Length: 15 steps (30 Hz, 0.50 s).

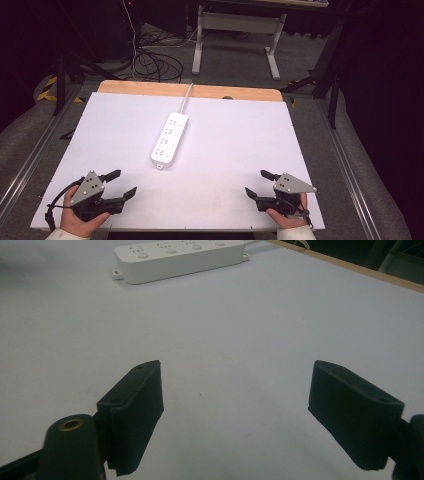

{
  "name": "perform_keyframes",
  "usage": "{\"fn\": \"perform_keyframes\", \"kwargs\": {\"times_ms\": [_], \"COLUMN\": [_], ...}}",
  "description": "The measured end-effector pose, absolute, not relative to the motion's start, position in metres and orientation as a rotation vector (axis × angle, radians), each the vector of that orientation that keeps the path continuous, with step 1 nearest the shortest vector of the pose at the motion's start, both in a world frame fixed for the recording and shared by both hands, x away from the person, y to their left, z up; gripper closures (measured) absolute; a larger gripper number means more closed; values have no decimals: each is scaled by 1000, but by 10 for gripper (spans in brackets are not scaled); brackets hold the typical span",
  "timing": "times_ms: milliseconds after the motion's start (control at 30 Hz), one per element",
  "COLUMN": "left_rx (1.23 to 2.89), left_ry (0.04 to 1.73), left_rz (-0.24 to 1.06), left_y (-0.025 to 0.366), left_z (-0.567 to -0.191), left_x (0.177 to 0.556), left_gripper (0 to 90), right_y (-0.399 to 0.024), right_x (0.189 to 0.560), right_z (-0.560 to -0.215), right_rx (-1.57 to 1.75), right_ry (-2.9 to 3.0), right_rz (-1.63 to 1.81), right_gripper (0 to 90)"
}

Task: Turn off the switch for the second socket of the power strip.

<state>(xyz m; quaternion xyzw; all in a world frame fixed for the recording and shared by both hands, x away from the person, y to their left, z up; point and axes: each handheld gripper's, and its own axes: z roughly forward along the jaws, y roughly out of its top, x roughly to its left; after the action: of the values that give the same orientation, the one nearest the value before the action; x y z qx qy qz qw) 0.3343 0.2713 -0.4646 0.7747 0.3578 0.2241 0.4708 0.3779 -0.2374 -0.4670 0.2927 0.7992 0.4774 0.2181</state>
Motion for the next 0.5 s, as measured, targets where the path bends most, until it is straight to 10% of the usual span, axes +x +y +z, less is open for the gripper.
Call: {"fn": "perform_keyframes", "kwargs": {"times_ms": [500], "left_rx": [1914], "left_ry": [868], "left_rz": [582], "left_y": [270], "left_z": [-464], "left_x": [335], "left_gripper": [239], "right_y": [-235], "right_x": [379], "right_z": [-471], "right_rx": [821], "right_ry": [2228], "right_rz": [1314], "right_gripper": [224]}}
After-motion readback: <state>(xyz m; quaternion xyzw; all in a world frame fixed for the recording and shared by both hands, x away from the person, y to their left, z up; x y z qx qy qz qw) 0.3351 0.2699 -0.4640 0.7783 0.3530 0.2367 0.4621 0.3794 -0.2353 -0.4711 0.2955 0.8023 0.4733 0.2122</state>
